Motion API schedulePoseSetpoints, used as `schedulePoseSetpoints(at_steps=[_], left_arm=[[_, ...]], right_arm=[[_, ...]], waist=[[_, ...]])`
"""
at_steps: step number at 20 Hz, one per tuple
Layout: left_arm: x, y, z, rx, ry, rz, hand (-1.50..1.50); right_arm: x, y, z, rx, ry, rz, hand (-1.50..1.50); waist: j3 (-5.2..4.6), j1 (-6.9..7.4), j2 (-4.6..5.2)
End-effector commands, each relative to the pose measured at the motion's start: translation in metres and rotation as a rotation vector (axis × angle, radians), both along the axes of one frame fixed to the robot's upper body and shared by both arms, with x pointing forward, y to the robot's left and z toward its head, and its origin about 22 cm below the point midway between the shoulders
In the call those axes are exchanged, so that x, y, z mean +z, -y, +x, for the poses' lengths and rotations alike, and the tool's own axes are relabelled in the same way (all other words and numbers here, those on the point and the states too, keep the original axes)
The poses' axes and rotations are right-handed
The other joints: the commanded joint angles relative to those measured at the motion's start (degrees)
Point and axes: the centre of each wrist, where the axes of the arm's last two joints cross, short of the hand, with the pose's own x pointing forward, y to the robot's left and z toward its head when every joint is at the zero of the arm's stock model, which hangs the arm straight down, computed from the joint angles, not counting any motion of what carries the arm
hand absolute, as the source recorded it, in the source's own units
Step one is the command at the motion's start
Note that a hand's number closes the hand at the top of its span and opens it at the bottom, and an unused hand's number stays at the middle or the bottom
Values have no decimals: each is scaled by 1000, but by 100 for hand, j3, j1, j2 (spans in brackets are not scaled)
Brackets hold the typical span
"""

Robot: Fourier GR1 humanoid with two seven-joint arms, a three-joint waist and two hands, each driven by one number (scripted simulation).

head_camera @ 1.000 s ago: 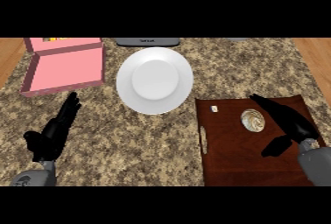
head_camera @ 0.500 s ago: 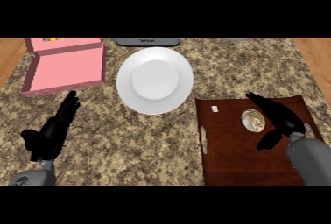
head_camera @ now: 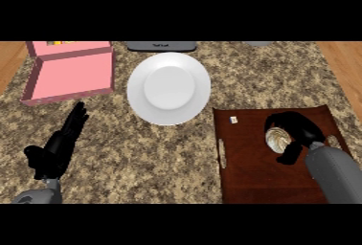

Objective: Pick the cupcake from the tray and place it in the plate

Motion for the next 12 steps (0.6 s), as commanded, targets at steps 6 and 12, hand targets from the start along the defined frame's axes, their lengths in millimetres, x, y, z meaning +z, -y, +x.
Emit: schedulePoseSetpoints(at_steps=[6,12], left_arm=[[-8,-10,-4,16,0,12,0],[-10,0,6,4,0,7,0]], right_arm=[[-22,10,-16,-436,16,11,150],[-1,-21,-15,-419,304,-22,150]], waist=[[65,-49,35],[64,-54,32]])
